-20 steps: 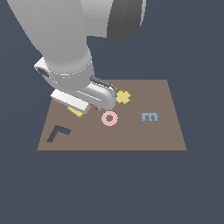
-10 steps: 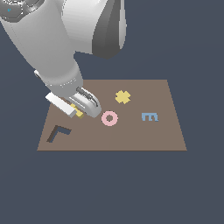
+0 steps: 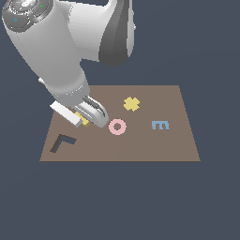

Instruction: Insert a designated object into the corresponding slot on a board.

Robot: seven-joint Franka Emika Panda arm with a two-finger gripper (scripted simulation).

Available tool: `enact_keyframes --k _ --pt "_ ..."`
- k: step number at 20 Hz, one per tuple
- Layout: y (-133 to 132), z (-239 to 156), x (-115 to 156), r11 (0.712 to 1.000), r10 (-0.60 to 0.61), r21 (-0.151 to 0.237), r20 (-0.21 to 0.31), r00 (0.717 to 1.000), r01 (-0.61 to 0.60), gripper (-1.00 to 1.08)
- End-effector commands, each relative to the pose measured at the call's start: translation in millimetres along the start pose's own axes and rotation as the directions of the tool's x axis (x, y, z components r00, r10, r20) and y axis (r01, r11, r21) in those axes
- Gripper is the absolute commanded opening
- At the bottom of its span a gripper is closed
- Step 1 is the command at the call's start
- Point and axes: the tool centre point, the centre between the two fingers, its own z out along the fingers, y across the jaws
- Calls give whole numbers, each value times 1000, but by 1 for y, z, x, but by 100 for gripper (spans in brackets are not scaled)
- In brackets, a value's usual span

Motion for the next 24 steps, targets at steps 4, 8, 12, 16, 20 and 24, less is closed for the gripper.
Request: enact_keyframes --k 4,8,12,16,20,24 --pt "0 11 -1 1000 0 0 1 1000 0 100" --pt "0 11 -1 1000 0 0 1 1000 0 -100" --pt "0 11 -1 1000 0 0 1 1000 0 -100" --pt "1 10 0 1000 1 0 0 1000 -1 -100" --pt "0 8 0 1000 0 0 1 1000 0 -100" --pt "0 8 0 1000 12 0 1 1000 -12 -100"
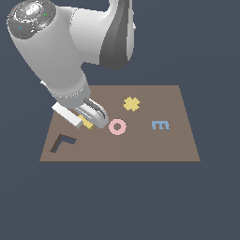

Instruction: Insert a designated object into the corresponding slot on a board.

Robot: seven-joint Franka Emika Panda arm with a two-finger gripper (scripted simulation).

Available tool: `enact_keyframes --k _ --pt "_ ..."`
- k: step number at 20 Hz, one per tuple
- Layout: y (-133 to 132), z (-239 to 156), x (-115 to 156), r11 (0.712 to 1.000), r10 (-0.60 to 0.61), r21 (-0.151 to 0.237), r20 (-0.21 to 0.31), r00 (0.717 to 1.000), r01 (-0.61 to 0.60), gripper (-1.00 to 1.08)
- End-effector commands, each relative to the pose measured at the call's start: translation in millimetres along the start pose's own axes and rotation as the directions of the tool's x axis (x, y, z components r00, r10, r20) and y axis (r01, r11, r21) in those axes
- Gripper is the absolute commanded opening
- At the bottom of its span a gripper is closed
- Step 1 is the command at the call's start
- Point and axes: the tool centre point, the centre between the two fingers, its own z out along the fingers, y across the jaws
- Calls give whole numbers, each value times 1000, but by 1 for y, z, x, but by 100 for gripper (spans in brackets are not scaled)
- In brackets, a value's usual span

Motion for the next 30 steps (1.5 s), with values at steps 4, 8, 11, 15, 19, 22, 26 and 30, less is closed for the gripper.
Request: enact_keyframes --k 4,8,11,15,19,22,26,30 --pt "-2 0 3 999 39 0 0 999 -39 -100" --pt "-5 -1 6 995 97 0 0 995 -97 -100" --pt "-8 -1 10 988 155 0 0 988 -155 -100" --pt "-13 -2 18 968 251 0 0 968 -251 -100" --pt "-17 -3 27 930 368 1 0 930 -368 -100" --pt "-20 -3 36 884 467 1 0 884 -467 -100" --pt "-22 -4 50 797 603 1 0 797 -603 -100" --pt "-21 -5 63 694 720 1 1 694 -720 -100"
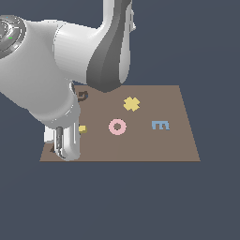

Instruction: Insert a designated object into the corresponding slot on a board.

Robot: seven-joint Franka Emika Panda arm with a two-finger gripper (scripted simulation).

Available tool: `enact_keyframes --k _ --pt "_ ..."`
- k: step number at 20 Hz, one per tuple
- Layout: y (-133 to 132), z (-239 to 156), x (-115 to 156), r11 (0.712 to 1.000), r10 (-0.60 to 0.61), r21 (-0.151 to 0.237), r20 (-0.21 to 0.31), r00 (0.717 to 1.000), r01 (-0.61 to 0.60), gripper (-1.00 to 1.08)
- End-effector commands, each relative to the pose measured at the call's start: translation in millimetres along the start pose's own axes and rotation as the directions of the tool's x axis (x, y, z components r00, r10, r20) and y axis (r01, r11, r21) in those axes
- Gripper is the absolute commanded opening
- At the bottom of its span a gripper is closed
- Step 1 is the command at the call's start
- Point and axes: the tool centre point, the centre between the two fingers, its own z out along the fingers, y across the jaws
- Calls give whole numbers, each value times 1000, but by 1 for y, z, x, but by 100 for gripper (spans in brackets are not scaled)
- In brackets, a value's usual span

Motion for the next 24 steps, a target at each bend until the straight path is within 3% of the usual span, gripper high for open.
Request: enact_keyframes --k 1,12,18,24 --pt "-5 -1 7 995 95 0 0 995 -95 -100" --pt "-15 -2 30 926 378 0 0 926 -378 -100" --pt "-16 -3 37 891 454 -1 0 891 -454 -100" --pt "-17 -3 40 878 479 -1 0 878 -479 -100"
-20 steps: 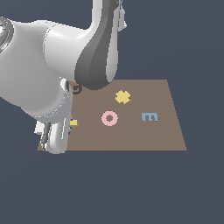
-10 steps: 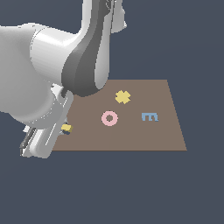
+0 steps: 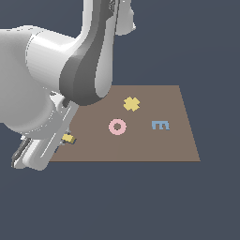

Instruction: Insert a designated object into the corresponding slot on a board.

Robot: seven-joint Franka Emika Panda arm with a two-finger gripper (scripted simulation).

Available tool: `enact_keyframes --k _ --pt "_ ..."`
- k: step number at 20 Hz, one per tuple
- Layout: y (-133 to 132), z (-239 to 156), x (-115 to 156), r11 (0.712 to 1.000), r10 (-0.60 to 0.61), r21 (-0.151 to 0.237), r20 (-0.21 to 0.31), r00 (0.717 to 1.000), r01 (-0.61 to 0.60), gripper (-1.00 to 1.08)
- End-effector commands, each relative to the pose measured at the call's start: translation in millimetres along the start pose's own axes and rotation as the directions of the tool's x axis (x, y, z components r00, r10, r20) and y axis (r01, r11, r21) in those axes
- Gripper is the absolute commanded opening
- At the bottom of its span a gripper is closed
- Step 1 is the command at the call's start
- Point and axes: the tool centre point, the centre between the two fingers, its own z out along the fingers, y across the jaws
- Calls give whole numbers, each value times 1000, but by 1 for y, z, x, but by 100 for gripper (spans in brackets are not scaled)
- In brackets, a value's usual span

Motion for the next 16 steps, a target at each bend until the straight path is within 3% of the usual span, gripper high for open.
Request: enact_keyframes --k 1,7,8,16 --pt "0 0 0 1000 0 0 0 1000 0 -100" --pt "0 10 0 1000 3 0 1 1000 -3 -100" --pt "0 10 0 1000 3 0 1 1000 -3 100" --pt "0 10 0 1000 3 0 1 1000 -3 100"
